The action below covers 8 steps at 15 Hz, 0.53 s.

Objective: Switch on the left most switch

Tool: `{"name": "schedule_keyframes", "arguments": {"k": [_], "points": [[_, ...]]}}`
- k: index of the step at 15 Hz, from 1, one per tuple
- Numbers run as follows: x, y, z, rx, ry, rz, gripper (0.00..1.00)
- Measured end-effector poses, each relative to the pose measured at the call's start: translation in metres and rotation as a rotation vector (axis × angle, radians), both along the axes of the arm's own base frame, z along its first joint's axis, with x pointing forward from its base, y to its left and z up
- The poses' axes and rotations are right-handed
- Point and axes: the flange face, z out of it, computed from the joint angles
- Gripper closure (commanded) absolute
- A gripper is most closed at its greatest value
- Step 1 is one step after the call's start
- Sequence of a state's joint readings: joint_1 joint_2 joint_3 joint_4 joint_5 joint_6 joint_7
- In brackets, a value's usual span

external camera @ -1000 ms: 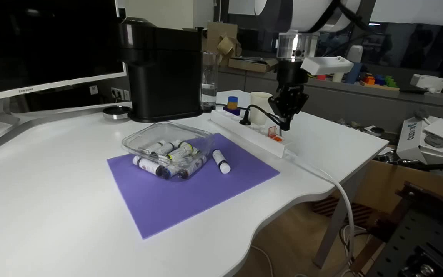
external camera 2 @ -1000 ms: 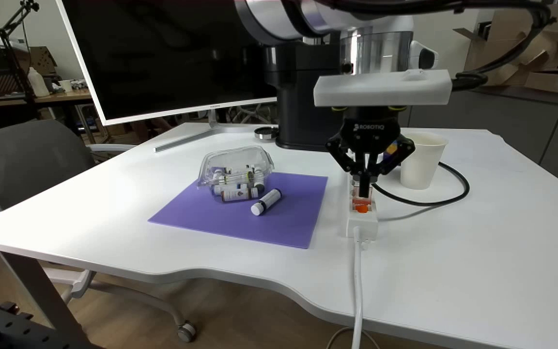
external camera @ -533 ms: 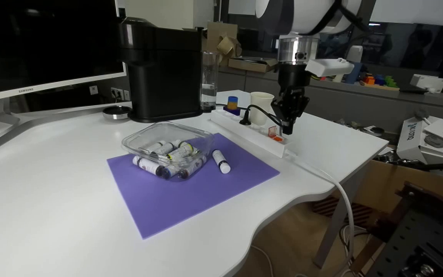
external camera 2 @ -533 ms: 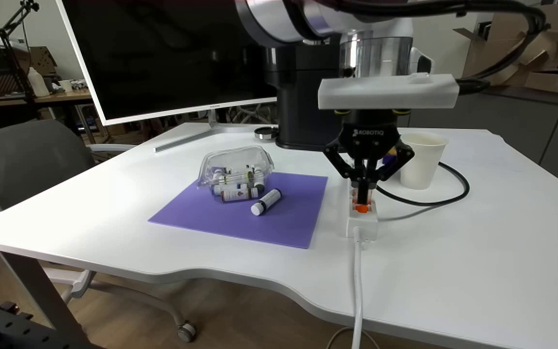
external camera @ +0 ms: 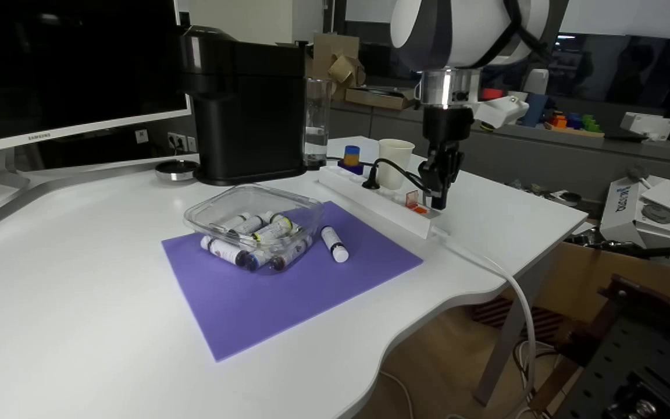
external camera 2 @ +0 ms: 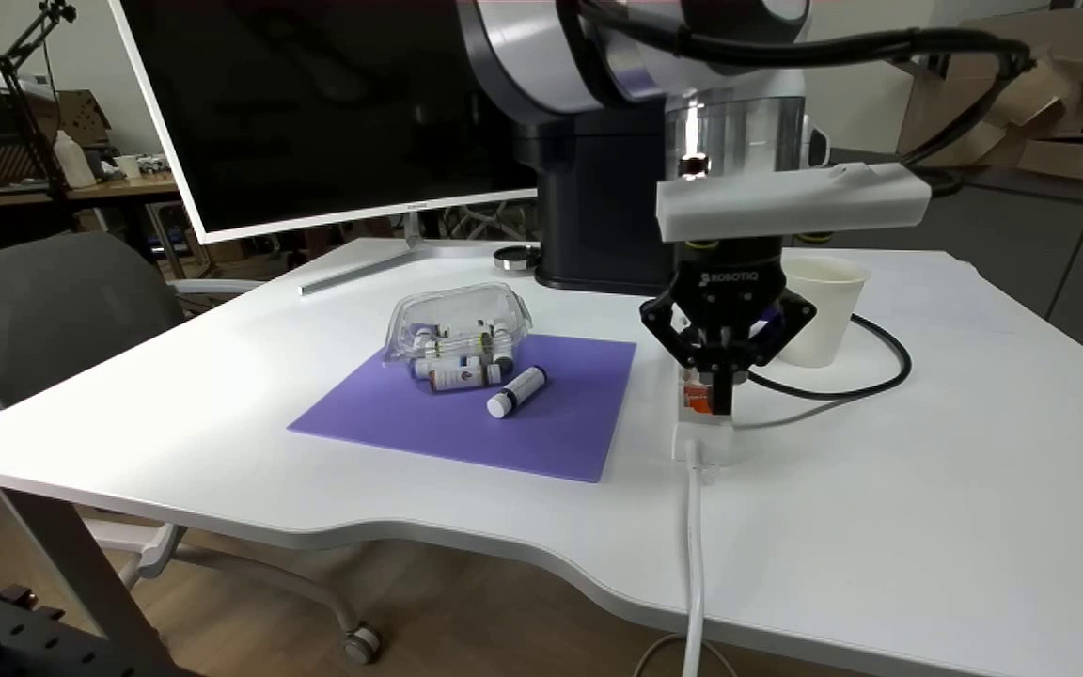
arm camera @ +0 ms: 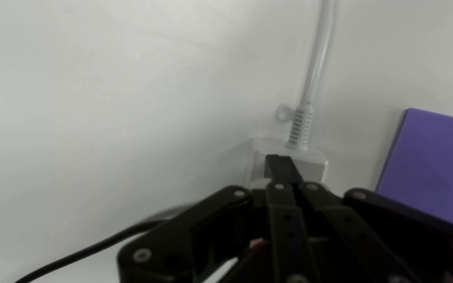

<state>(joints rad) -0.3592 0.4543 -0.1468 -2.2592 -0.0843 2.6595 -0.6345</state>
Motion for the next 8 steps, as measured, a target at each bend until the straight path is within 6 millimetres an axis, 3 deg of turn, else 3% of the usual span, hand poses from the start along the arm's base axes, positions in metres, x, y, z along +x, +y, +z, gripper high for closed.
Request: {"name": "schedule_keyframes", "arguments": {"k": [8], "points": [[0.015,0.006,-0.003,-0.019,-0.111,0.068,1.0]]}}
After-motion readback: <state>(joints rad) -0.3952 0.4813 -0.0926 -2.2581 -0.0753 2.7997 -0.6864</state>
